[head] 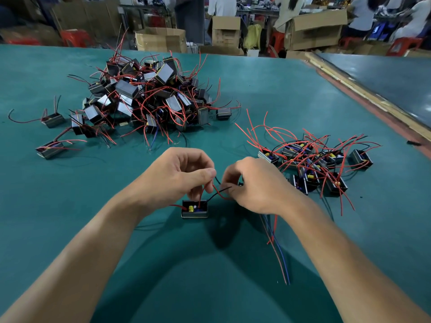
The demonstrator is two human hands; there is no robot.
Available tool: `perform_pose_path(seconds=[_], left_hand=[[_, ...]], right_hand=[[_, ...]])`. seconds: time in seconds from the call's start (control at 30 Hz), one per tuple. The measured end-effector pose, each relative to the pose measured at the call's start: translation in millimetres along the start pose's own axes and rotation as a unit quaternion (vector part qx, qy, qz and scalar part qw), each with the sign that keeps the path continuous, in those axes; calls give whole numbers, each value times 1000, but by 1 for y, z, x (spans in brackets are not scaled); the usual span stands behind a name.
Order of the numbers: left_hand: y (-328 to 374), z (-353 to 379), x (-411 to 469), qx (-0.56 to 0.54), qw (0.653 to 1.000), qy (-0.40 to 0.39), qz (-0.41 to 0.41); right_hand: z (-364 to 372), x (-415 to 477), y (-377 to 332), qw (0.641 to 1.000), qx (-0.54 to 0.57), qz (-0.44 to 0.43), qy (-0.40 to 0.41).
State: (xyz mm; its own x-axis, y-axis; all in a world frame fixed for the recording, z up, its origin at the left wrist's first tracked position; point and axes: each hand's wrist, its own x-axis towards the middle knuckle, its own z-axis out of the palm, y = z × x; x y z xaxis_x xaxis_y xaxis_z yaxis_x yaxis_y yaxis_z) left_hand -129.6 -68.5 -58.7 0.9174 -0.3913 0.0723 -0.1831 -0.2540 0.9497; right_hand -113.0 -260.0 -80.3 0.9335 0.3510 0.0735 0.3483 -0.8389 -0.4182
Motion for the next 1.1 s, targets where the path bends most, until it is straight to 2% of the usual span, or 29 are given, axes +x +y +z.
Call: perform_pose_path(seconds=[0.13,0.33,0.73,0.93,1.1], left_hand=[[-3,1,2,-8,999,43,6],[-8,2,6,4,995,94,17],[-12,3,7,39,993,112,14],[-12,3,6,49,992,118,16],[-8,3,5,44,993,105,21]], right_hand=[[-4,2,2,998,54,25,30],[-4,2,0,996,87,26,6],[-2,3,6,990,136,3,22],[-8,3,6,978,208,12,-17],[-10,2,5,978,206,5,-43]])
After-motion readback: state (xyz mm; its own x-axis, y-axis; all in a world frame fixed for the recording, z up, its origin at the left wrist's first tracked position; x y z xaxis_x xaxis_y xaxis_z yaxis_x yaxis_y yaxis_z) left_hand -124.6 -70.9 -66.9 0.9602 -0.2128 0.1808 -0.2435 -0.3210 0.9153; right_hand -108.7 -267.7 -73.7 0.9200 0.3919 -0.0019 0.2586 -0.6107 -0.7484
